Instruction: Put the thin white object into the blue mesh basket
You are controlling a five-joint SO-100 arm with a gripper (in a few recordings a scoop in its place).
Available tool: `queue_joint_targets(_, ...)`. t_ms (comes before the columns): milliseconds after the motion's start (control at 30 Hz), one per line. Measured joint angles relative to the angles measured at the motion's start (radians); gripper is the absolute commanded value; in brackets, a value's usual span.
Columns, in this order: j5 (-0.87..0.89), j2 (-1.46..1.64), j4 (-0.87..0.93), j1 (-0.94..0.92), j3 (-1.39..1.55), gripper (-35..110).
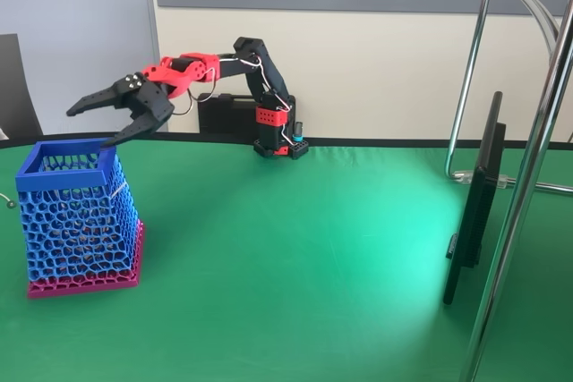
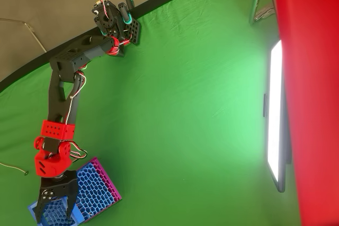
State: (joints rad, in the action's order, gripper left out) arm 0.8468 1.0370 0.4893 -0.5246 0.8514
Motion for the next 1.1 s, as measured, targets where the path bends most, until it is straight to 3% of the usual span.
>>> queue_joint_targets(300, -0.044, 0.238, 0.011, 0.025, 0.218, 30)
queue_joint_targets(633, -0.164, 0.652, -0.071, 0.115, 0.676, 11)
queue_joint_targets(800, -0.253, 0.870, -0.103, 0.167, 0.907, 1)
queue_joint_targets(1100, -0.522, 1.299, -0.144, 0.298, 1.336, 0)
